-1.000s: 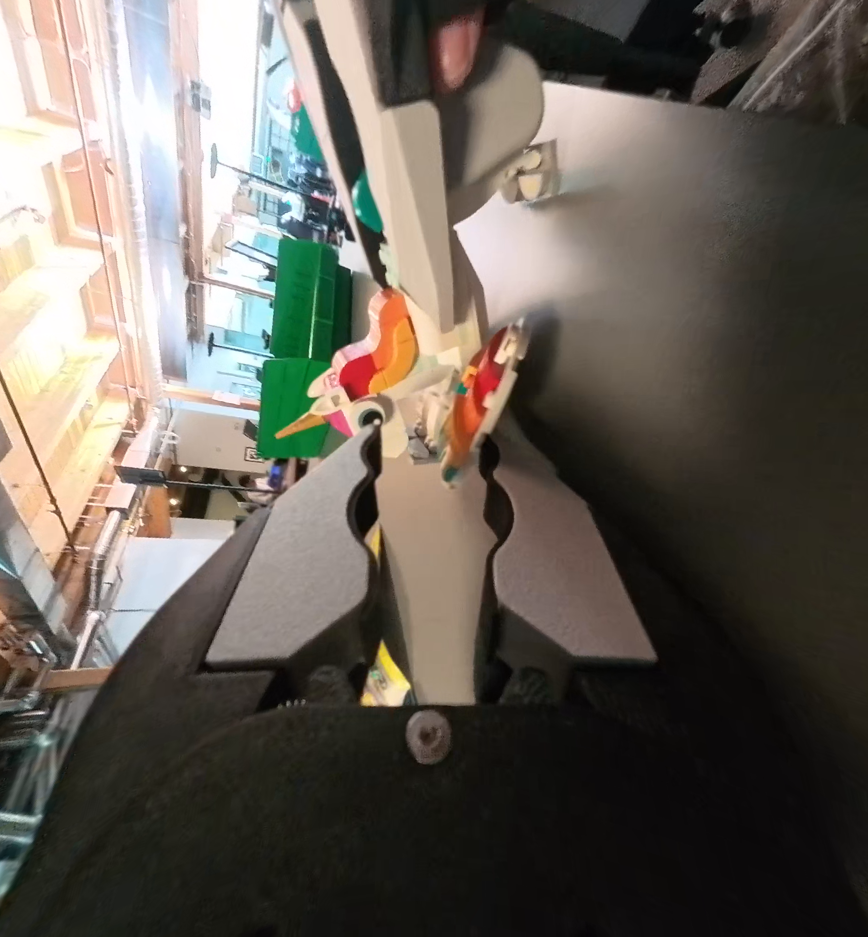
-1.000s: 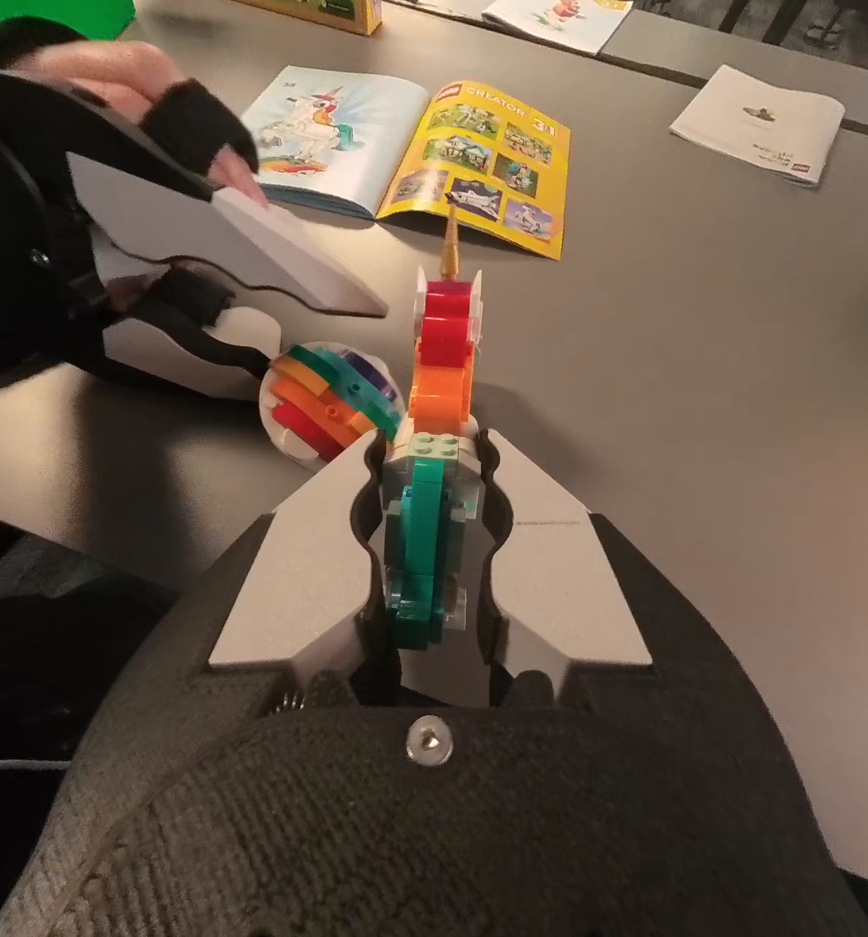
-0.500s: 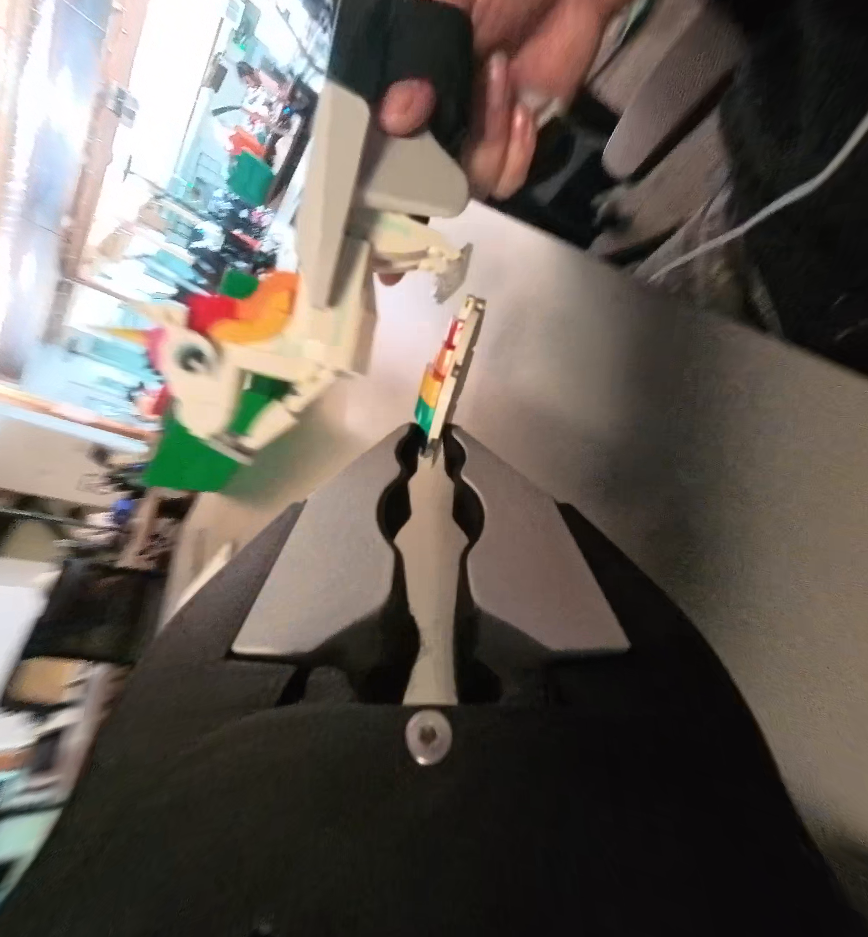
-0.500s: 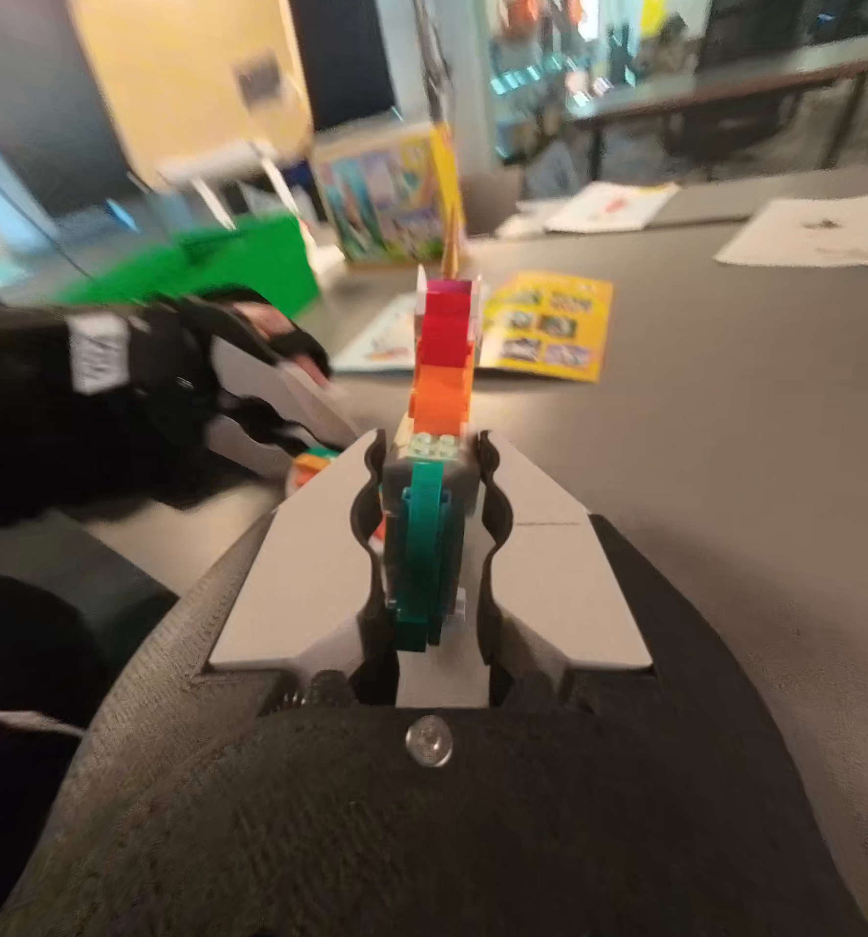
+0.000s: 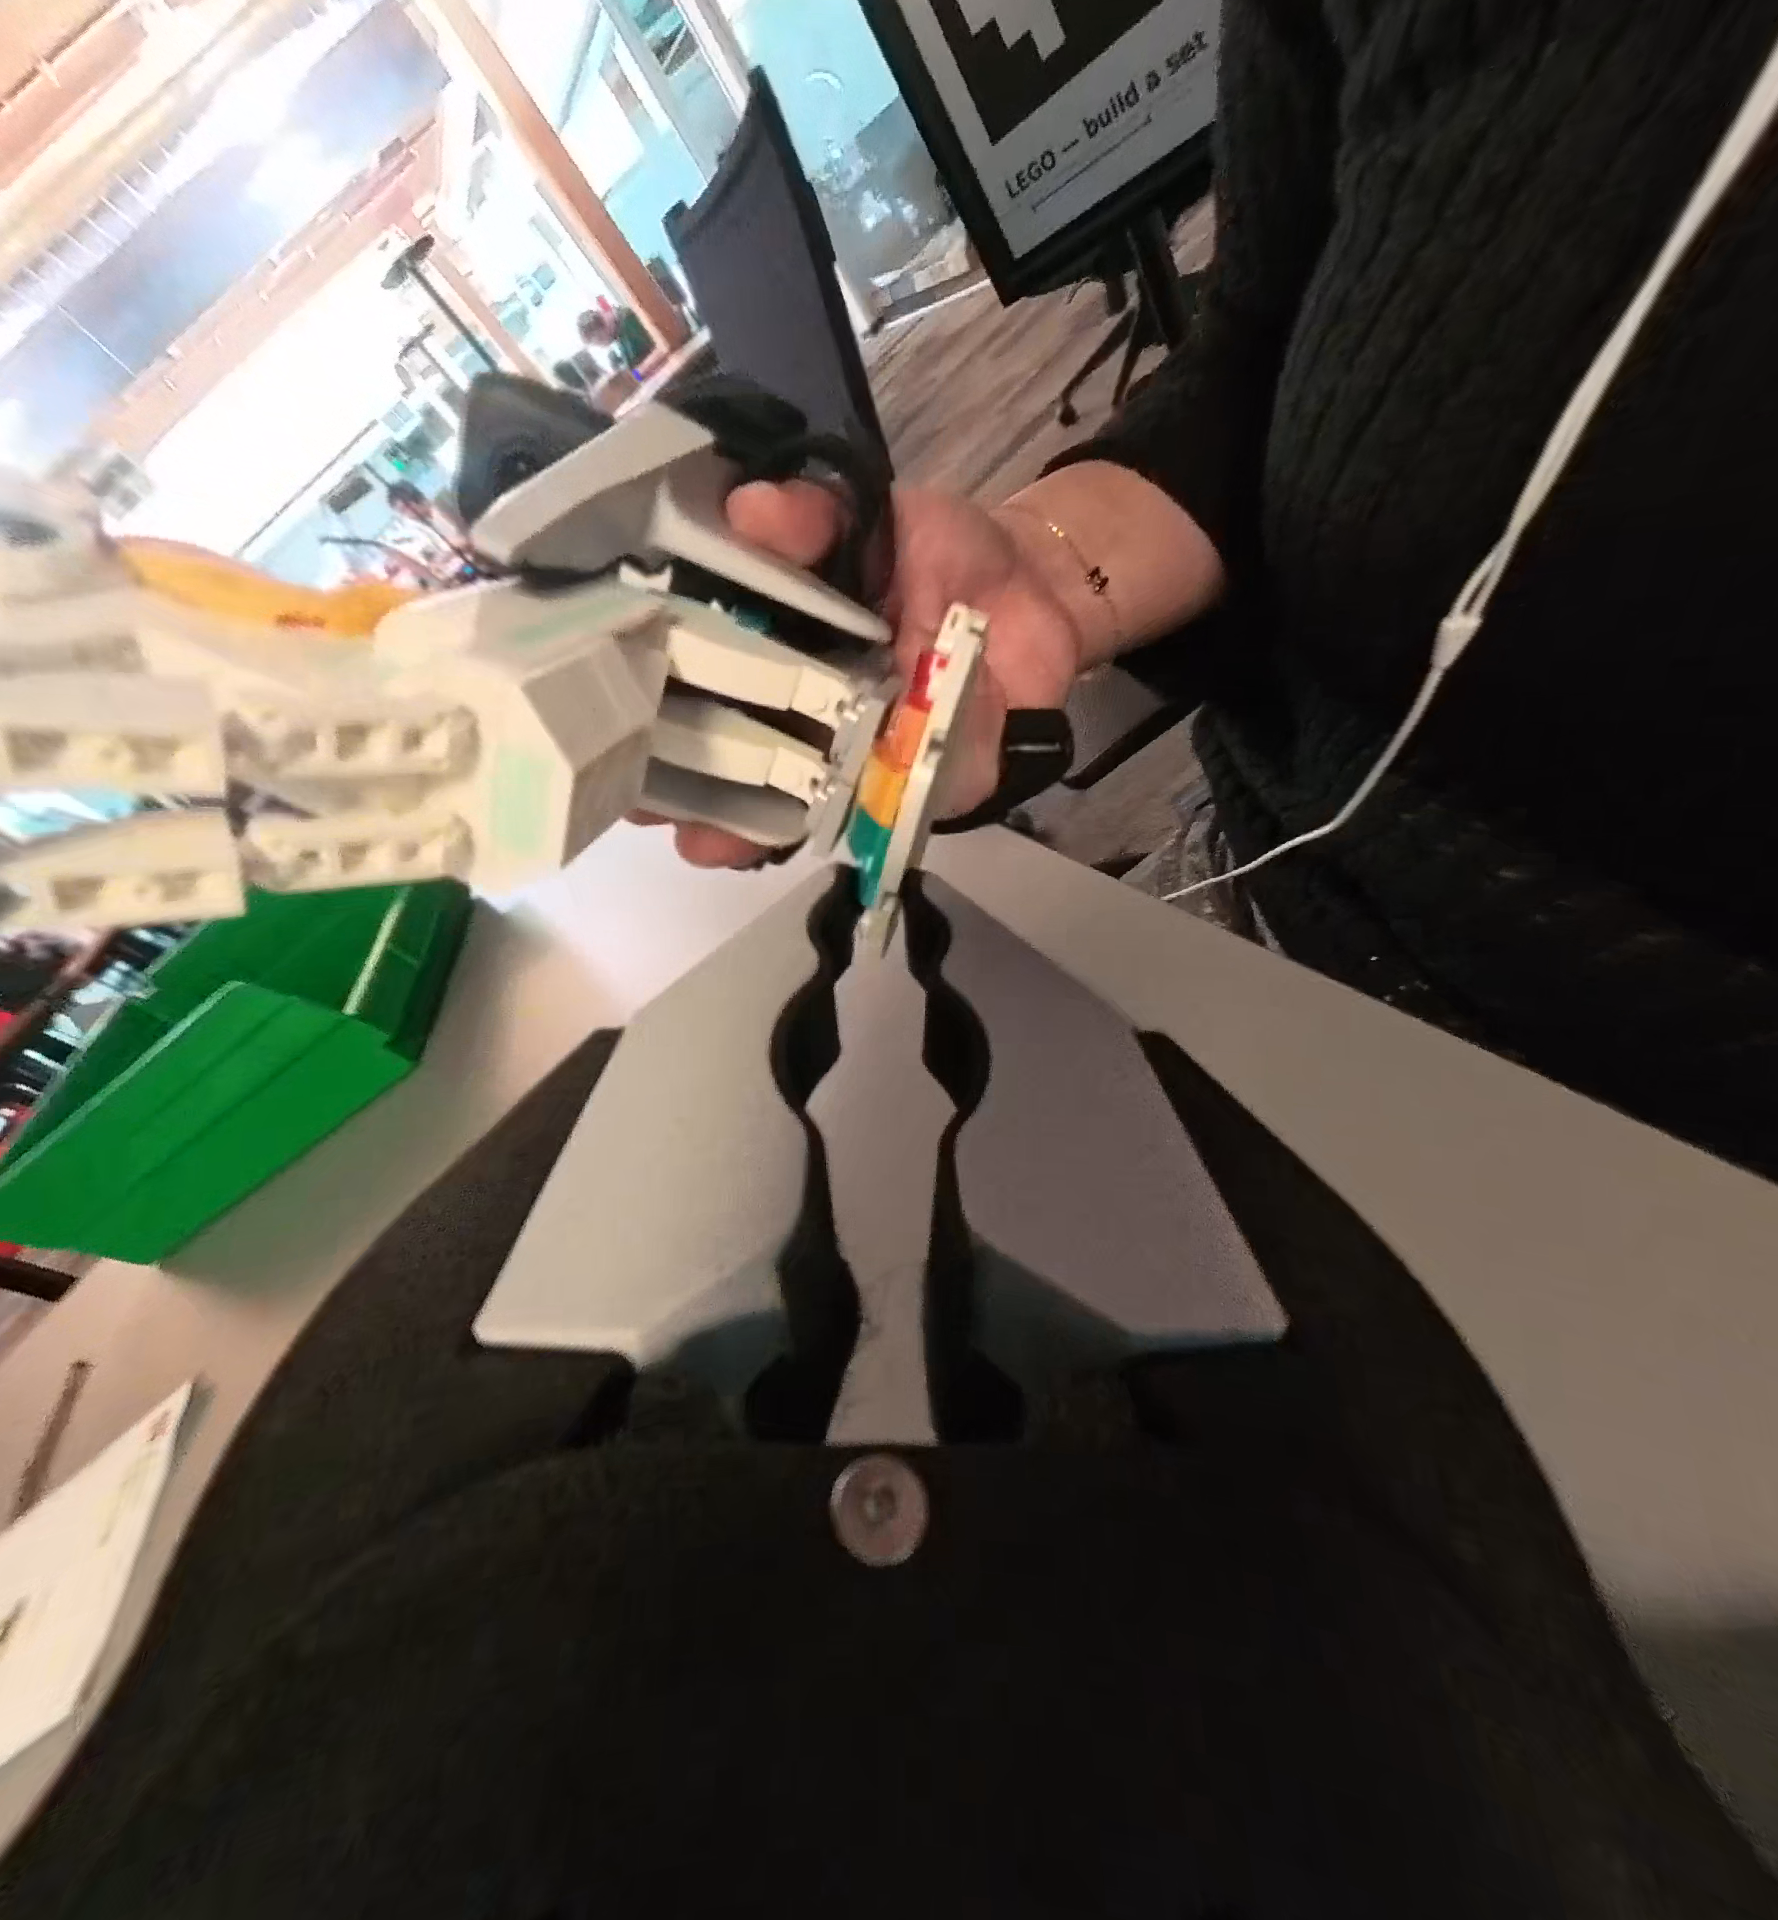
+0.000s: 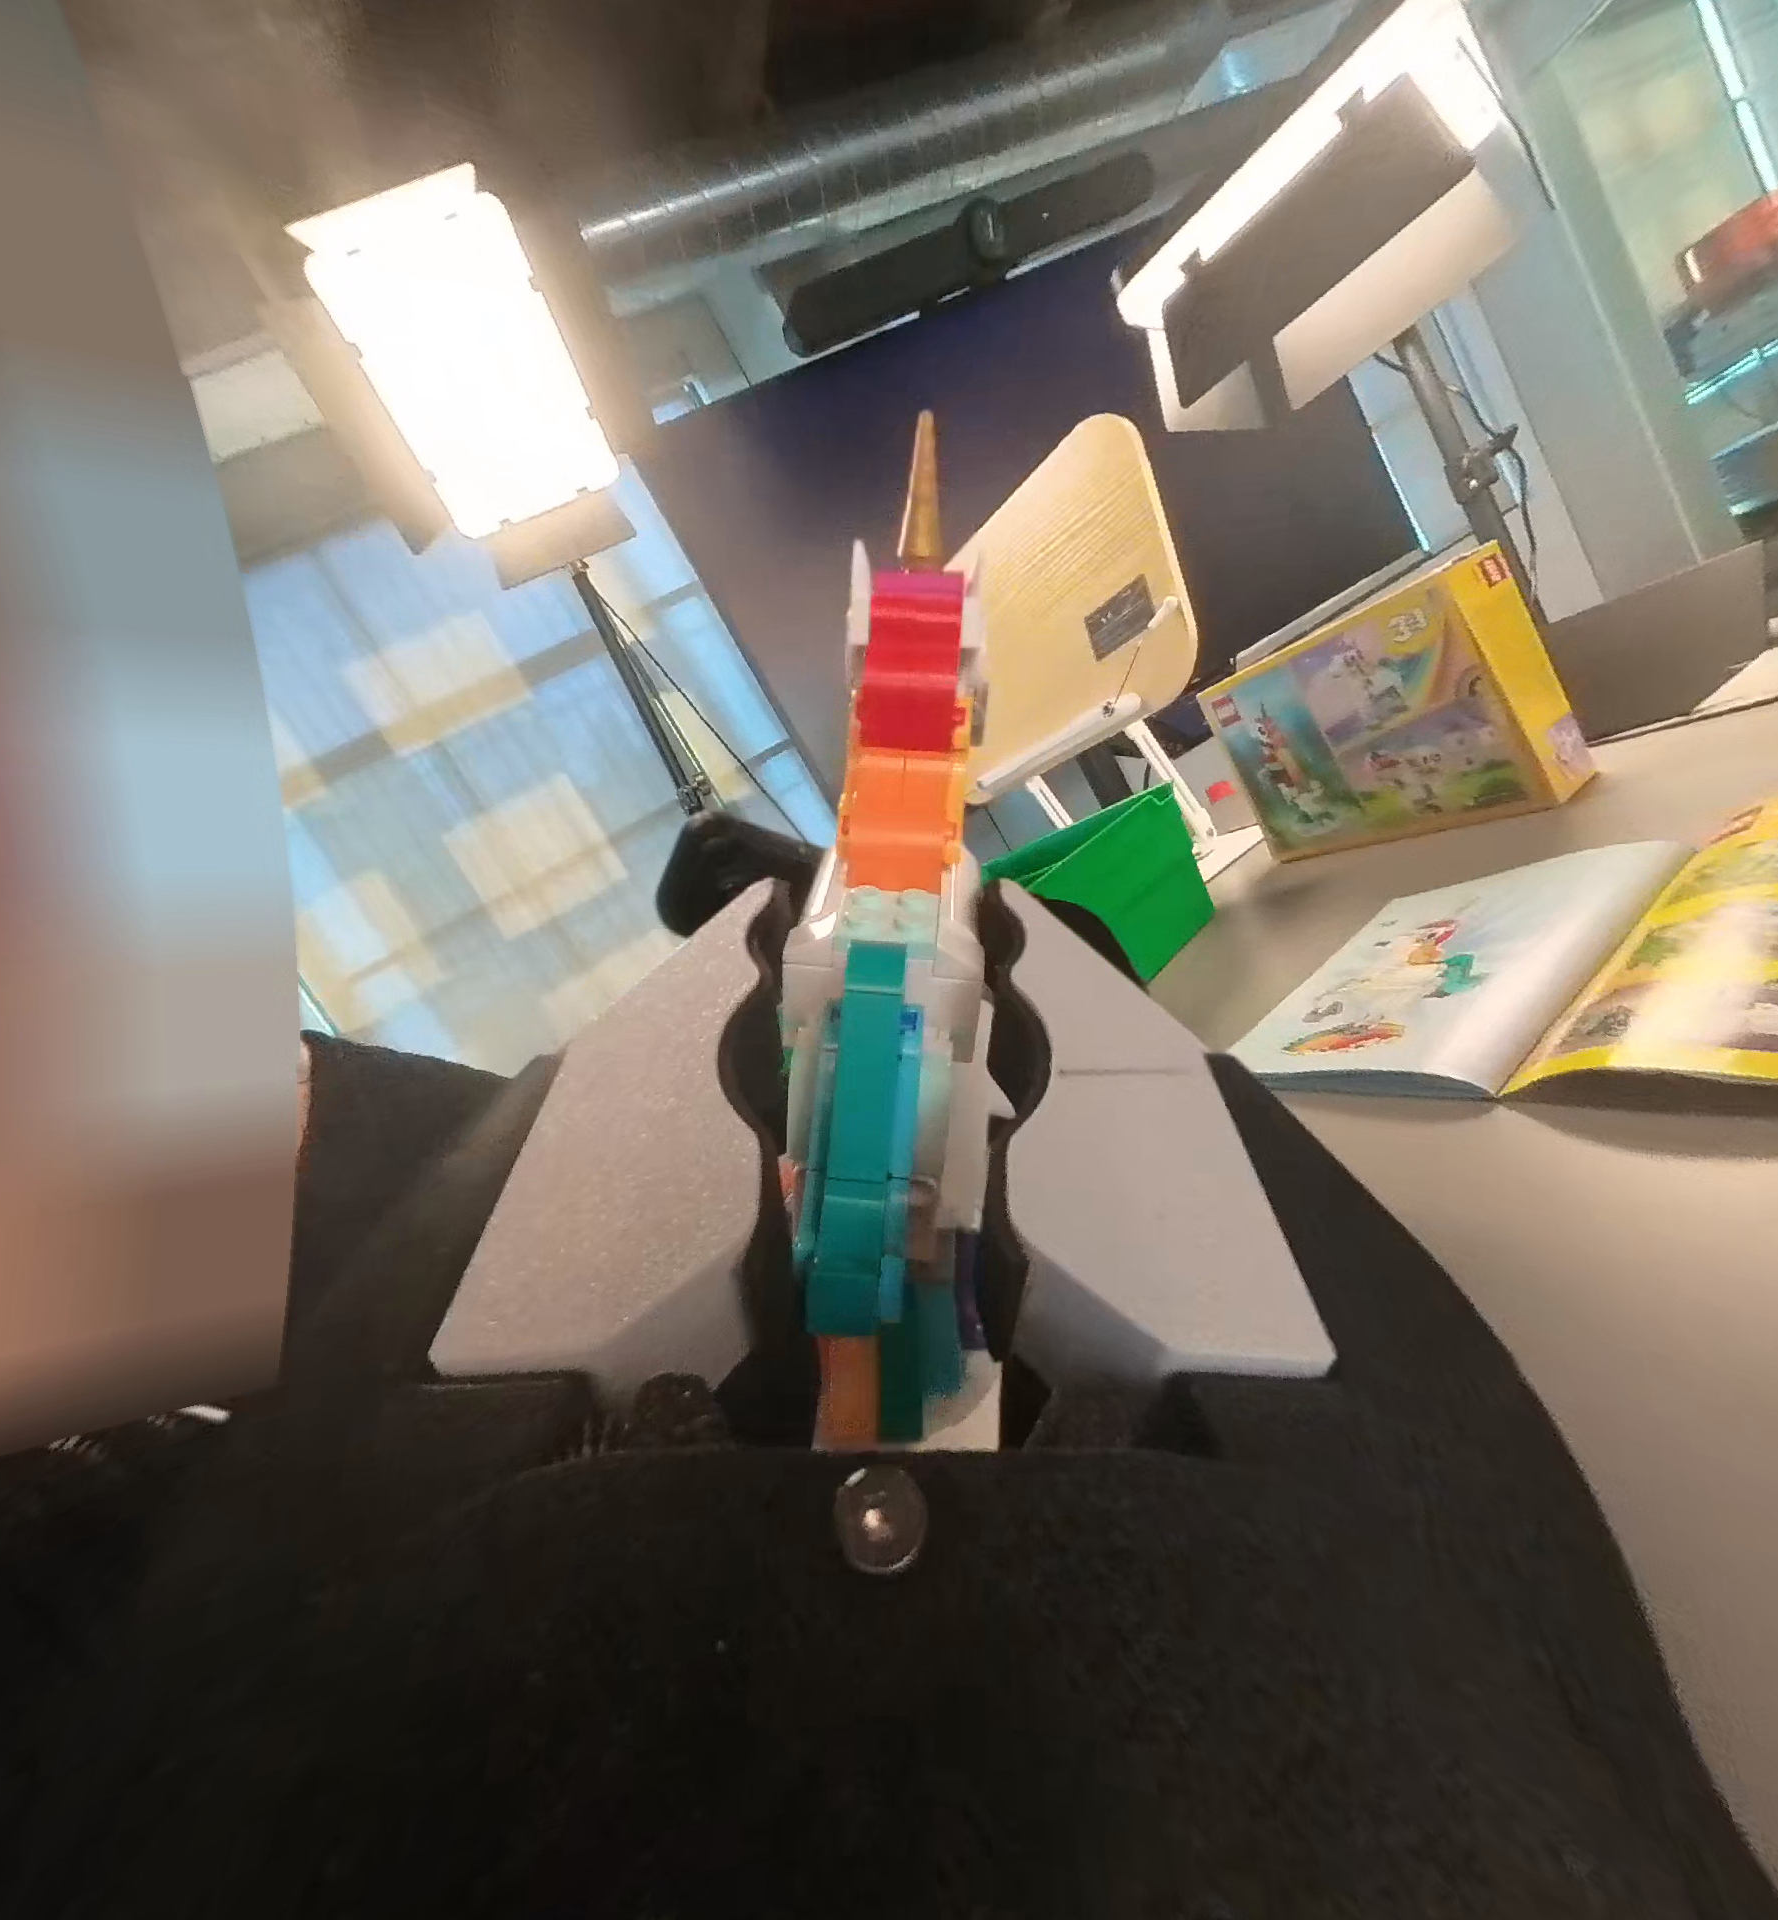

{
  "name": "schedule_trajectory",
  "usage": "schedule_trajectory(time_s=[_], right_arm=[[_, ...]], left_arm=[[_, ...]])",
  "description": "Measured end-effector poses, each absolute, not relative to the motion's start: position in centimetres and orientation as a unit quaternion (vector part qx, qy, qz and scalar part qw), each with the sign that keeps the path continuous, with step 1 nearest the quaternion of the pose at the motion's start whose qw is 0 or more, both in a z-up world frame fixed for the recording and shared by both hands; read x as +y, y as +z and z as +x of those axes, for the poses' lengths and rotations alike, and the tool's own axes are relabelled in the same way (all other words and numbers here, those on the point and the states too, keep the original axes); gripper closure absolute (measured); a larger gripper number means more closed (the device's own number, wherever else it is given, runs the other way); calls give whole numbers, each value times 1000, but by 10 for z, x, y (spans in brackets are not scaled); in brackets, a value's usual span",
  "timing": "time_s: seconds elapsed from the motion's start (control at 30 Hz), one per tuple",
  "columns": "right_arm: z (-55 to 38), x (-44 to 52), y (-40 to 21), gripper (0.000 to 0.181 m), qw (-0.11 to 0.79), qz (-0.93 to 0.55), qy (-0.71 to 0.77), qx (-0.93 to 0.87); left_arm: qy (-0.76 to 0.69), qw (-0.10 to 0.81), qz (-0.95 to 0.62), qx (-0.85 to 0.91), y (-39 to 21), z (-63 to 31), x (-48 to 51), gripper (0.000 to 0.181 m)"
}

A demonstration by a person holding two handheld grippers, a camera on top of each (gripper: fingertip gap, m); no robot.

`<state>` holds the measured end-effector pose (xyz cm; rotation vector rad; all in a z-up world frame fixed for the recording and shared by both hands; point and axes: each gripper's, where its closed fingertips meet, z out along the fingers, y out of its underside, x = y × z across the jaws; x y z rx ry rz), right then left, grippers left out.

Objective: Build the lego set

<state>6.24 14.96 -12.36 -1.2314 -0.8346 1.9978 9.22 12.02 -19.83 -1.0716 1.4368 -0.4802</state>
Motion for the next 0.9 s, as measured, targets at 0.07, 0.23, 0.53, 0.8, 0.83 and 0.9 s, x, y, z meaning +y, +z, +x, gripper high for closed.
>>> schedule_trajectory(time_s=[0.07,0.23,0.53,0.8,0.83,0.9], right_arm=[[62,148,-125,146,309,-468,764,-318],[62,144,-129,146,284,-465,773,-325],[69,143,-133,146,270,-428,797,-329],[77,133,-127,146,276,-363,813,-363],[77,132,-126,146,277,-360,813,-365],[76,132,-126,146,288,-357,808,-370]], left_arm=[[-190,609,-448,627,-198,93,120,172],[-157,616,-430,641,-201,95,120,172],[-134,623,-420,646,-205,96,122,173],[-128,627,-412,648,-203,97,120,173],[-128,628,-412,647,-203,96,121,173],[-128,627,-415,647,-204,96,122,173]])
